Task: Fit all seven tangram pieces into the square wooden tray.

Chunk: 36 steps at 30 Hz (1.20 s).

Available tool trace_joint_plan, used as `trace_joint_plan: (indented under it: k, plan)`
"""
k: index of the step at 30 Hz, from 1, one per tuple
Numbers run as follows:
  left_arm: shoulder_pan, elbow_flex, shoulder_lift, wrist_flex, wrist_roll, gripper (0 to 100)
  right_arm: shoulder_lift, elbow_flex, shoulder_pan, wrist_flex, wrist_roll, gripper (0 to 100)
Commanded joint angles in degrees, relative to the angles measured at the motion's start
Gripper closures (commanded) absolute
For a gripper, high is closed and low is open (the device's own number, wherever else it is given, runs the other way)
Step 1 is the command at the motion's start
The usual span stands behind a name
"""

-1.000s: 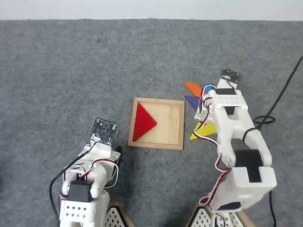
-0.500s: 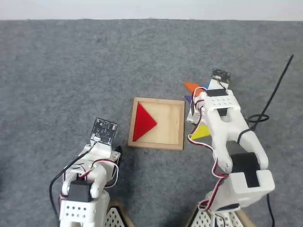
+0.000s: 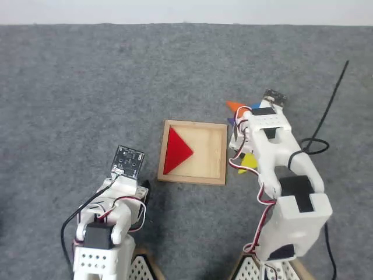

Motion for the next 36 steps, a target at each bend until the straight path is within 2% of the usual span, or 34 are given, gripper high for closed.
trace_joint_plan:
  k: [1,7,13,15,21,26,29,36]
  plan:
    - [-0.26,-0.57,-1.14,0.18,0.44,86,0.57,-1.93,-0.22,-0.57,-0.7,80.9]
    - [-0.26,-0.57,-1.14,0.18,0.44,86,0.22,-2.29,0.13,-0.57,-0.62,81.2]
    - [-0.26,-0.57,-1.14,0.18,0.44,86,-8.4,-2.2,0.48,2.51,0.18,84.2]
    - [-0.26,-0.57,-1.14,0.18,0.44,86,-11.03,-2.02,1.89,4.0,3.96,81.6]
    - [-0.26,-0.57,-1.14,0.18,0.44,86,-10.77,-2.2,5.76,6.73,15.03,62.5]
    - [-0.26,-0.57,-1.14,0.18,0.44,86,-6.11,-3.08,3.91,5.49,26.02,59.2]
    - [-0.26,-0.57,-1.14,0.18,0.44,86,-4.79,-4.84,2.24,5.05,24.97,59.3]
    - [-0.26,-0.57,-1.14,0.18,0.44,86,-4.26,-10.11,1.19,4.88,15.12,59.3]
